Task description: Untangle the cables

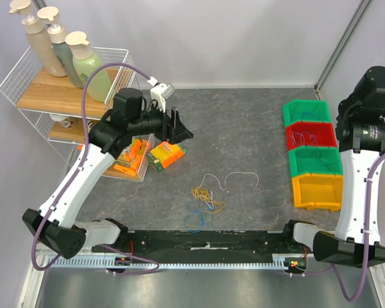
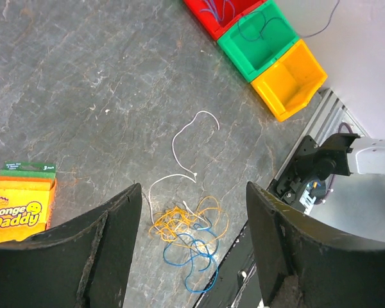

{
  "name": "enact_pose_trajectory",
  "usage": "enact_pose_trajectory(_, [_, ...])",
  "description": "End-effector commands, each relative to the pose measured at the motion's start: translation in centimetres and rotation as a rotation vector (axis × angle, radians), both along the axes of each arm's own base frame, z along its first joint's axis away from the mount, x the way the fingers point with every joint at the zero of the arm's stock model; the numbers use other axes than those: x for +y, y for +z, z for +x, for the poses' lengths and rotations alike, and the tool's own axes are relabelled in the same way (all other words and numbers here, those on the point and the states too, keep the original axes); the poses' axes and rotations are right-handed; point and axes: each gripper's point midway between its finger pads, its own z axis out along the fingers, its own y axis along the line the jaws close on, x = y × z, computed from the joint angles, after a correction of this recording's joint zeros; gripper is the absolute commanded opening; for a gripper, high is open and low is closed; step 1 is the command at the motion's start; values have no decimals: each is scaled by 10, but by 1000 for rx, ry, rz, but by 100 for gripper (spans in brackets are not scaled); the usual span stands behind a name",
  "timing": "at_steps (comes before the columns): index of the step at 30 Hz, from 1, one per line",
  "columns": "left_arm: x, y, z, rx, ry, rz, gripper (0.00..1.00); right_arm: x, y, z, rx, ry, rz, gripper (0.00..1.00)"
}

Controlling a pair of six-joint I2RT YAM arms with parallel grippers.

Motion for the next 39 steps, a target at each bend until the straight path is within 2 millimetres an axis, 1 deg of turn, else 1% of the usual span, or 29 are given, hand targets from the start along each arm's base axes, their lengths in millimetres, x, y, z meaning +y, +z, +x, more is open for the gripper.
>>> enact_pose_trajectory(1, [4,43,-17,-110,-29,-50,72,8,-31,21,-32,89,56,0])
enact_pose_trajectory(2, [4,48,-20,-122,-33,-58,72,14,-45,29,-29,141,79,0])
enact_pose_trajectory(3, [4,52,-22,-127,-38,-66,72,20,-54,35,-32,191,98,0])
enact_pose_trajectory(5, [4,59,-27,-145,-48,-78,72,33,-71,44,-46,278,145,0])
enact_pose_trajectory(7, [4,63,-31,-155,-50,-87,72,44,-84,49,-64,348,182,0])
enact_pose_trajectory(11, [9,76,-40,-177,-47,-107,72,49,-107,46,-71,357,236,0])
enact_pose_trajectory(14, [12,87,-47,-194,-52,-125,73,58,-125,58,-14,430,252,0])
enact_pose_trajectory(17, [14,95,-51,-207,-58,-125,73,69,-136,70,-26,505,279,0])
enact_pose_trajectory(22, [15,103,-57,-212,-67,-135,73,72,-167,79,-3,514,358,0])
enact_pose_trajectory(24, [16,109,-59,-222,-70,-140,73,71,-186,80,15,506,397,0])
enact_pose_trajectory(26, [15,110,-62,-221,-79,-146,73,72,-206,85,35,519,451,0])
enact_pose_trajectory(28, [14,109,-63,-213,-85,-149,74,76,-224,90,62,538,490,0])
enact_pose_trajectory(30, [14,108,-65,-212,-94,-148,74,80,-237,93,76,544,528,0])
enact_pose_trajectory(34, [16,107,-65,-224,-87,-135,74,95,-272,102,150,600,631,0])
enact_pose_trajectory(37, [18,108,-63,-242,-78,-122,75,101,-297,99,215,596,705,0])
enact_pose_trajectory(39, [19,108,-59,-254,-72,-112,75,101,-305,95,228,589,720,0])
